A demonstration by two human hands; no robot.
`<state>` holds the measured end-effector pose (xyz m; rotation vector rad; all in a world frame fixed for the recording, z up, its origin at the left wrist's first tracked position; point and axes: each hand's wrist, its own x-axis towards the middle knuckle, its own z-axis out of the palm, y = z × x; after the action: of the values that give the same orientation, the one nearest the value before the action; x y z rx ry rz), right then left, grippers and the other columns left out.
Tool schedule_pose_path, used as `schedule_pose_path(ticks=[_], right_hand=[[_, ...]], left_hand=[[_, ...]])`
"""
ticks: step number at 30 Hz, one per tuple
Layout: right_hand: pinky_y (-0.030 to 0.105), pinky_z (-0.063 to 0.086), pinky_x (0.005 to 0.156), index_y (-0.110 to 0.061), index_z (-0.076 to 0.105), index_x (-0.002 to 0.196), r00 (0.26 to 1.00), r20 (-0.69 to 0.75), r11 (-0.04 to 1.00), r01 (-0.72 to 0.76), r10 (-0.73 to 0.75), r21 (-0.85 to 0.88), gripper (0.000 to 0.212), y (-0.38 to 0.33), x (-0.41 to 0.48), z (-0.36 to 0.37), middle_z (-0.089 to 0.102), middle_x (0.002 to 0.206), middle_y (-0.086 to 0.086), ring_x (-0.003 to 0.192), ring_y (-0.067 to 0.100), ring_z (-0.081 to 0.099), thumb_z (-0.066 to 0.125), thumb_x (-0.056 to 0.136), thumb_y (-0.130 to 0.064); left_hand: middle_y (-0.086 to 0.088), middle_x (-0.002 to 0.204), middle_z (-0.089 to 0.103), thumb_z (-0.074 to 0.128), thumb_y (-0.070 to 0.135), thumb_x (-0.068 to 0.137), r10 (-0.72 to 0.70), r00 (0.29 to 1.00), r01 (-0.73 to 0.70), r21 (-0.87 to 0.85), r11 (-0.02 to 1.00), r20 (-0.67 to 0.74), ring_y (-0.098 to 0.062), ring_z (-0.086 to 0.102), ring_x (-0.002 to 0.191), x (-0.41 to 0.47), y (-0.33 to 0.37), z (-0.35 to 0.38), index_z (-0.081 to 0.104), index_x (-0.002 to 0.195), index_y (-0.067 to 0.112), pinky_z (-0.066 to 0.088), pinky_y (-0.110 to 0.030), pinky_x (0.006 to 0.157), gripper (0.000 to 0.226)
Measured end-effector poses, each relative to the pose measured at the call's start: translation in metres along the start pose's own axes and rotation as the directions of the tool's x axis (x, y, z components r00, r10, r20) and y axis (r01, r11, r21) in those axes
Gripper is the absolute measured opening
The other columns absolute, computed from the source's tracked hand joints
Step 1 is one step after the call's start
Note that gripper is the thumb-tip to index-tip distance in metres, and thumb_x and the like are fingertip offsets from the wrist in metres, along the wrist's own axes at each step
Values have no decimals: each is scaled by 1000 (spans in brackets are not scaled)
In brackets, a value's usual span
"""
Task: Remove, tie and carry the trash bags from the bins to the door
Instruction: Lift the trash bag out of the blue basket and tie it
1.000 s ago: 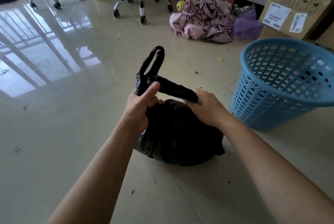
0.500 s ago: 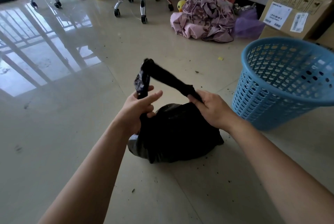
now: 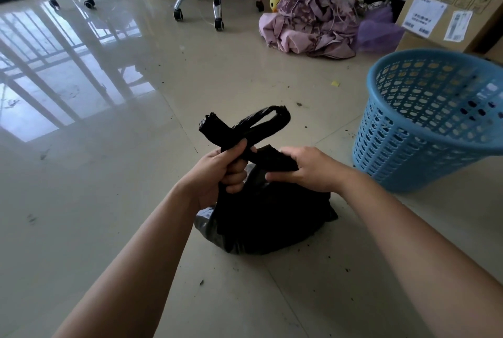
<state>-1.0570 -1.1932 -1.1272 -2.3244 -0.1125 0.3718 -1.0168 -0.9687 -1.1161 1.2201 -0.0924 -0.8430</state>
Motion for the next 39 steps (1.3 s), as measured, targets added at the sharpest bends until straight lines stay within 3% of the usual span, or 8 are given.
schedule_pose_path(ticks=[4,9,17,21,29,32,35,39], right_hand=[[36,55,95,-37,46,138,999,-15,883,-28,40,469,84,-4,-5,-17,60,124,-7,111,8,64,78,66,-66],[24,53,68,-24,71,114,945,-328,652,237,18,720,33,-27,-1,-22,64,84,1,73,11,58,69,87,-43],[18,52,69,-18,77,94,846,-521,630,345,112,696,9,-26,-7,-29,76,85,-2,74,7,66,70,89,-23],[20,56,71,-13,78,94,964,-259,673,158,52,723,10,-22,-16,-31,76,89,6,75,12,67,72,87,-17],[24,52,78,-26,78,98,988,145,931,-93,43,352,24,-17,-24,-19,76,95,-7,87,9,70,78,80,-41],[24,51,72,-23,70,92,996,-49,907,-52,80,418,36,-19,-25,-27,70,88,-9,83,11,68,80,72,-51],[17,42,86,-26,49,113,920,-388,976,36,52,215,67,-23,-17,-24,46,118,-6,108,9,51,88,64,-47],[32,30,115,-51,38,134,951,-292,969,163,-104,186,82,-24,-7,-18,40,137,-21,137,13,37,86,68,-42]], left_hand=[[2,63,15,63,40,92,-13,999,13,-1,1000,-37,-9,18,46,-1,1,5,58,85,15,22,-22,42,27],[2,55,28,60,51,89,54,993,-40,133,990,-104,-11,22,46,2,4,19,55,76,15,24,-23,43,39],[-5,100,74,47,40,100,85,989,-96,-81,992,-124,-11,50,53,5,7,22,63,124,5,41,-18,48,44],[1,74,64,51,31,99,106,978,-149,-247,958,-177,-9,46,50,6,8,11,61,122,14,41,-17,49,31],[-12,91,69,52,-1,94,200,952,-253,-230,940,-230,-7,57,56,0,17,10,64,106,5,43,-16,47,18],[-15,90,67,52,-5,93,249,945,-281,-137,950,-214,-9,58,57,-5,21,7,65,99,6,45,-18,49,18],[-18,85,60,59,0,88,255,951,-267,-51,962,-172,-14,56,55,-6,24,8,72,94,9,48,-21,51,16],[-13,64,61,62,6,85,215,975,-212,70,975,-48,-19,55,51,-11,27,18,68,94,11,50,-24,54,12]])
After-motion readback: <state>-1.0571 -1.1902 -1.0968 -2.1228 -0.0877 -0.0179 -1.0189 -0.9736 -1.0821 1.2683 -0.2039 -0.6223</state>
